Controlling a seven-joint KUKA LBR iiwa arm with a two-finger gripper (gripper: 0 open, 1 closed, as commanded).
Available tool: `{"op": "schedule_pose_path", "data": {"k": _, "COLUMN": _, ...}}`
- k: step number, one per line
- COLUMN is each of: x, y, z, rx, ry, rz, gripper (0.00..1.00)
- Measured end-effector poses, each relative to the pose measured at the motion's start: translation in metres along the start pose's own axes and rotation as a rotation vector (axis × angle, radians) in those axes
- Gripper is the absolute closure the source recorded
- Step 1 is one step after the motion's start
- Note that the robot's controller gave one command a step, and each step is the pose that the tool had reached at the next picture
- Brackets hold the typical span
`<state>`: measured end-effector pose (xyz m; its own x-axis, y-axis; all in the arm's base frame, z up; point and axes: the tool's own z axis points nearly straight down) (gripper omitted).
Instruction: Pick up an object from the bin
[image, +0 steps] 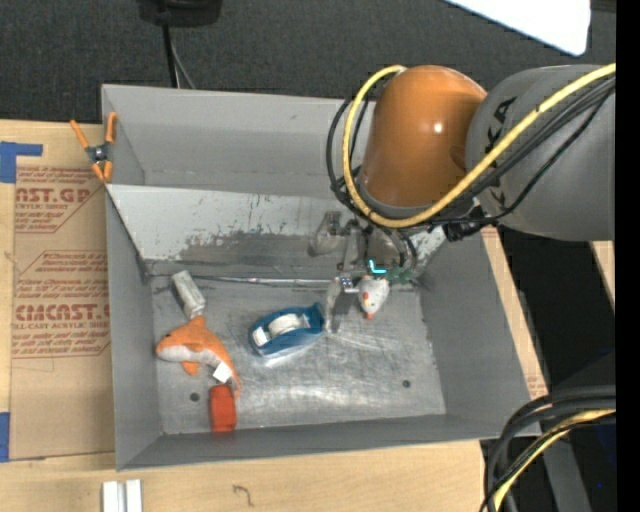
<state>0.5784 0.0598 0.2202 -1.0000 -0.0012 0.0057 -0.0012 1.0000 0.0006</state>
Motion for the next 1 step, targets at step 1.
{"op": "schedule_pose_path", "data": {"k": 1, "x": -0.0016, "y": -0.0003, "z": -0.0042, "rx": -0.001, "ry": -0.008, "rz": 0.001, "gripper": 0.00}}
